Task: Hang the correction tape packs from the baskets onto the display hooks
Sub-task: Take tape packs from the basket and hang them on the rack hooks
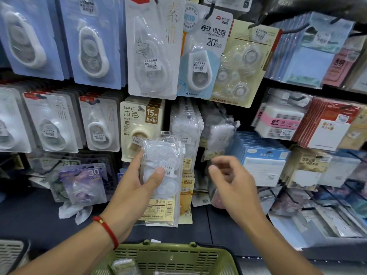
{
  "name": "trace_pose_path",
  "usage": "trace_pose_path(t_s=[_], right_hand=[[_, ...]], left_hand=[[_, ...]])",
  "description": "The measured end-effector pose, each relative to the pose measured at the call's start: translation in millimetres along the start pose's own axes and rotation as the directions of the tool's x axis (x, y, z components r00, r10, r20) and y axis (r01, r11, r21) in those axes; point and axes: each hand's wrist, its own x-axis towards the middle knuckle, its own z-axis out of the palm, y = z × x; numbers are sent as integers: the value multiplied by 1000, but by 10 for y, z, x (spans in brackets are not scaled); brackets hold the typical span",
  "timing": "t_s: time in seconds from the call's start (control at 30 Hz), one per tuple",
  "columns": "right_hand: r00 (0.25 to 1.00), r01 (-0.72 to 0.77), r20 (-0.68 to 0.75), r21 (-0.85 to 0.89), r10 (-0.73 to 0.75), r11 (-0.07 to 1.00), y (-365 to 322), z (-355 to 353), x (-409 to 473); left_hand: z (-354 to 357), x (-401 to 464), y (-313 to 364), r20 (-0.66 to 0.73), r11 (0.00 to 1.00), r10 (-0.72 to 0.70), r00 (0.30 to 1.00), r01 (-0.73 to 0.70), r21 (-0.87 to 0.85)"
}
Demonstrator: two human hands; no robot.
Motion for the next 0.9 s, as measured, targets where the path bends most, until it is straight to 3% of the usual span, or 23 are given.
trace_pose_path(t_s=[0.1, 0.2, 0.33, 0.47, 0.63, 0.77, 0.9], right_hand=[[959, 0, 283, 77, -22, 997, -112, 189, -188], [943, -22, 334, 98, -12, 995, -103, 345, -308], [925, -95, 380, 268, -14, 959, -97, 329, -252], [965, -133, 259, 353, 39, 926, -78, 256, -211], [979, -174, 8, 543, 202, 821, -37, 36, -36], [973, -134, -94, 519, 212, 844, 12, -145, 111], [980, -107, -104, 455, 172, 884, 86, -203, 169]], left_hand=[[43, -37, 3, 13, 1000, -23, 1000, 23, 3], [71, -82, 1, 54, 999, -29, 998, 27, 40], [53, -49, 1, 47, 999, -32, 998, 34, -42], [27, 48, -37, 25, 975, -121, 992, 124, -182], [-17, 77, -95, 2, 989, -110, 994, 110, -99], [-24, 77, -108, 28, 989, -98, 995, 101, -104], [-3, 74, -101, 21, 991, -90, 996, 91, -96]])
